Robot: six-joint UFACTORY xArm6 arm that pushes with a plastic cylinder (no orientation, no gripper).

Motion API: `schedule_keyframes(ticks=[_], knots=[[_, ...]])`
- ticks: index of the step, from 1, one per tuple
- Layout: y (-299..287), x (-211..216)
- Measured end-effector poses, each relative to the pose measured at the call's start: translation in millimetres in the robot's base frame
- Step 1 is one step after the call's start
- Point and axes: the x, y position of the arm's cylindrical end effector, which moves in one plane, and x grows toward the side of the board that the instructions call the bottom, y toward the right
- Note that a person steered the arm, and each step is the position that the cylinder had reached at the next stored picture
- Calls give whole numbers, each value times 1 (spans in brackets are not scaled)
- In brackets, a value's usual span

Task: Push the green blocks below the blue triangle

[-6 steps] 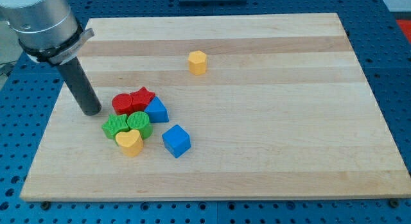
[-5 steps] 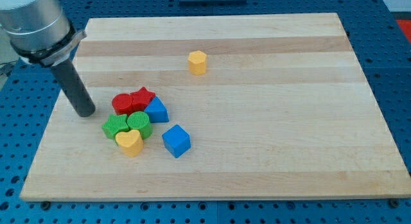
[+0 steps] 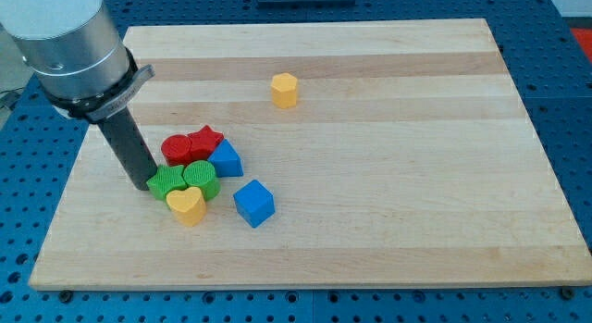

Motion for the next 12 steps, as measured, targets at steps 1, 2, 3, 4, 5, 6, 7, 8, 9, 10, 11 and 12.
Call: schedule_keyframes(ticks=[1,2,3,4,5,6,7,8,9,10,11,12], knots=[[2,0],[25,0],[25,0],[47,1],[38,1],[18,4],[12,27],[44,34],[57,35],[57,35],[34,41],[9,49]])
